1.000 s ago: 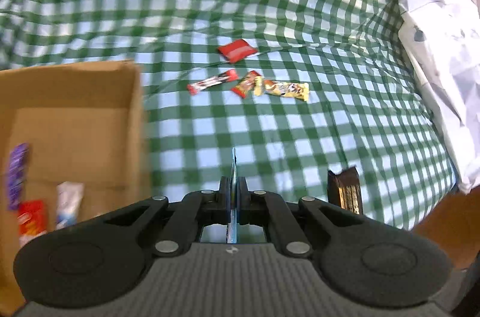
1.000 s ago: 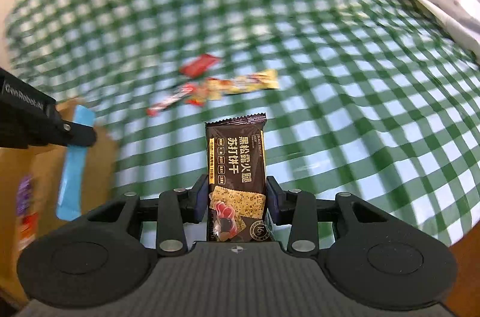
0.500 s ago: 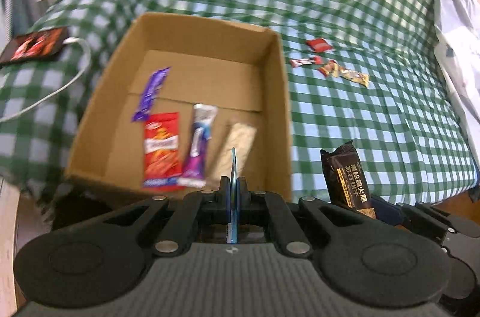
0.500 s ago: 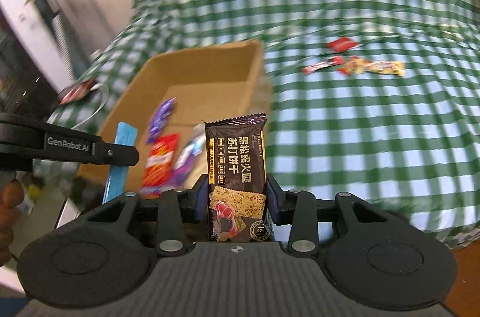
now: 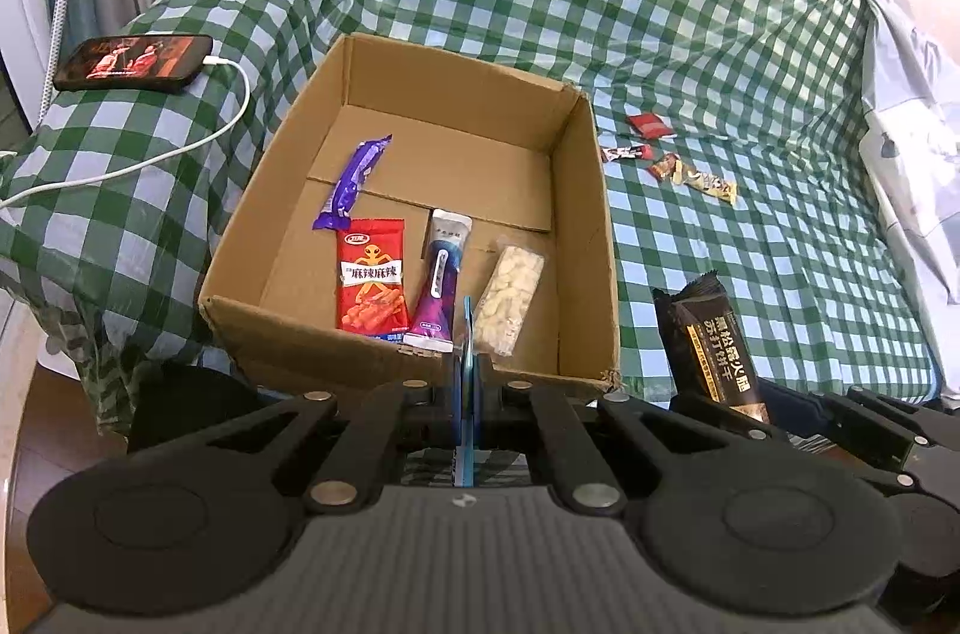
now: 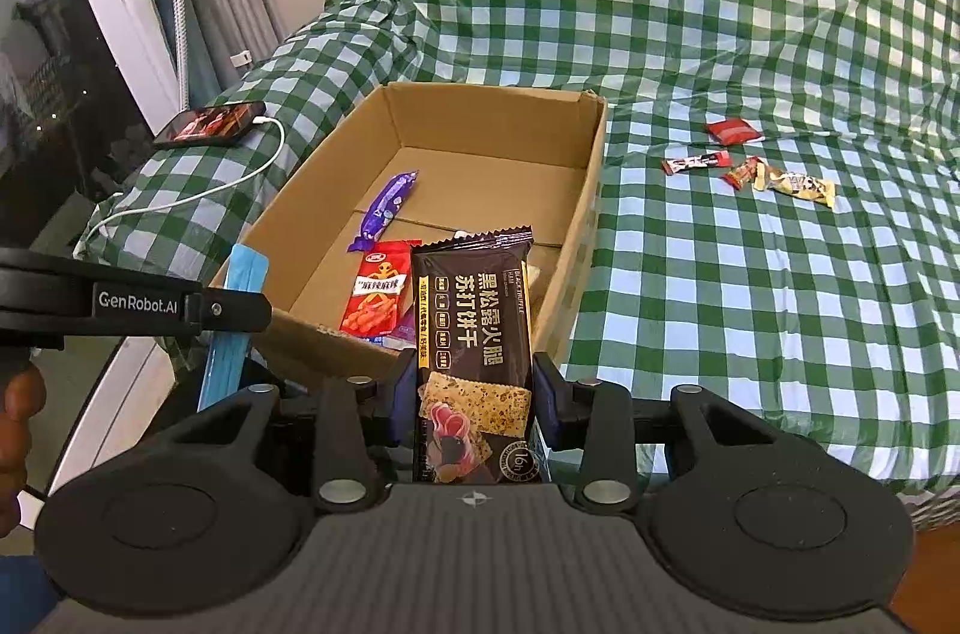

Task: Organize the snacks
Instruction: 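Carry the biscuit bar with the right tool while the left tool carries the blue stick to the box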

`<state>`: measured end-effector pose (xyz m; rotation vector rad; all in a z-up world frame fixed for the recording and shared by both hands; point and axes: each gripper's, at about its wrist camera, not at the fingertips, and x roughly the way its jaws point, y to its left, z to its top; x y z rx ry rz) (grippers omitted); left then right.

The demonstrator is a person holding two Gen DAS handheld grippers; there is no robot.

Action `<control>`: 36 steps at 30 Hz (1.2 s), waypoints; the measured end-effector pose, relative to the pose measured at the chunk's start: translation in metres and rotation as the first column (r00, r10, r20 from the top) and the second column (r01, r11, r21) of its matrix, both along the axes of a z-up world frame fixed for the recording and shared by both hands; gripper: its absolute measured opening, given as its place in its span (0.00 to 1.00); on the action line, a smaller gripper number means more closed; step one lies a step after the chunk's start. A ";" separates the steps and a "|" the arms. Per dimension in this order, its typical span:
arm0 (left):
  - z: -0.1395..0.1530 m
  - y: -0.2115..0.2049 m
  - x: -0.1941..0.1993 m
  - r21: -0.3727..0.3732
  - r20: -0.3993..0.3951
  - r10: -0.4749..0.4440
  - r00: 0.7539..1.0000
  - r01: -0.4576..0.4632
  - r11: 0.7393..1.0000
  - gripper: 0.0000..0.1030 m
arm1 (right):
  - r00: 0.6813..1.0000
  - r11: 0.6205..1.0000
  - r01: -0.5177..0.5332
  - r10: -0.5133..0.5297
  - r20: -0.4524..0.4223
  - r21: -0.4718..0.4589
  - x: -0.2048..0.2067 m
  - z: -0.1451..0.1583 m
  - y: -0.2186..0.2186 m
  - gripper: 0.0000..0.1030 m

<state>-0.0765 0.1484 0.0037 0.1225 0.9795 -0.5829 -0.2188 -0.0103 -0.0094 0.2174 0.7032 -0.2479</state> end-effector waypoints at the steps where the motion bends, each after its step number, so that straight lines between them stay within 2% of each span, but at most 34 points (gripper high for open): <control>1: 0.000 0.000 0.000 -0.003 0.000 0.002 1.000 -0.002 1.000 0.03 | 1.000 1.000 0.001 -0.001 -0.001 -0.003 0.000 0.001 0.001 0.40; 20: 0.005 0.005 0.007 -0.023 0.001 0.032 1.000 -0.032 0.999 0.03 | 1.000 1.000 -0.007 0.007 -0.021 -0.018 -0.001 0.001 0.001 0.40; 36: 0.012 0.003 0.041 -0.041 0.004 0.083 0.997 -0.082 0.996 0.03 | 1.000 1.000 0.001 -0.002 -0.022 -0.028 0.023 0.003 -0.004 0.40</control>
